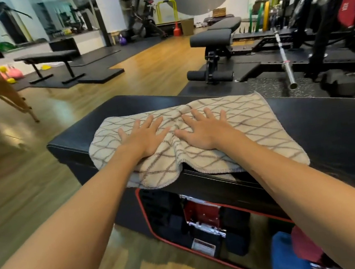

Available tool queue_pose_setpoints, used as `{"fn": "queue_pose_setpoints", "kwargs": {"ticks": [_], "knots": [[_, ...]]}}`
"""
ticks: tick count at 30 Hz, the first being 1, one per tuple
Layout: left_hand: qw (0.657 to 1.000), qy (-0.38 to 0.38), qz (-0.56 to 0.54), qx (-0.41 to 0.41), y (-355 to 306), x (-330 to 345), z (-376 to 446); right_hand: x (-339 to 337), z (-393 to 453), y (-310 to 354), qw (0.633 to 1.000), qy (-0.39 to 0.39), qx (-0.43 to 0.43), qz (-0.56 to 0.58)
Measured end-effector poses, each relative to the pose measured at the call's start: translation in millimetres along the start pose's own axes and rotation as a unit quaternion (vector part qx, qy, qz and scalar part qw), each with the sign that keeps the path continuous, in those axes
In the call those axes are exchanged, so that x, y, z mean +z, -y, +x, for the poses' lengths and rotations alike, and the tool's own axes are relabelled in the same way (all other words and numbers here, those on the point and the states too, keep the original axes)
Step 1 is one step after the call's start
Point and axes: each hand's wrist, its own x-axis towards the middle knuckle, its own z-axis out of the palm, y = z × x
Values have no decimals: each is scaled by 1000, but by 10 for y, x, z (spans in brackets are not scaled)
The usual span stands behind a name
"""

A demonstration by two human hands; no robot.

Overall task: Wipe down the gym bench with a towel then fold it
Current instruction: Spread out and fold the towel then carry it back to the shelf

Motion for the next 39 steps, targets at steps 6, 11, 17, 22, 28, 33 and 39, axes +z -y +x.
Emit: {"fn": "queue_pose_setpoints", "kwargs": {"ticks": [6,11,17,22,28,33,39], "knots": [[999,-7,-13,-46,579,-40,37,43,358,519,999,6,-38,-4],[998,-19,-18,-52,800,-41,142,63,647,775,998,4,-55,-8],[996,-22,-21,-85,1065,-94,340,41,906,860,998,10,-62,-2],[993,-26,-27,-108,1223,-120,492,34,1192,948,997,13,-72,0],[990,-28,-33,-137,1305,-134,684,28,1447,1079,997,14,-81,-5],[989,-32,-37,-139,1349,-168,736,6,1584,1155,996,16,-88,-4],[988,-27,-32,-146,1418,-172,881,-7,1769,1190,996,21,-89,-3]]}}
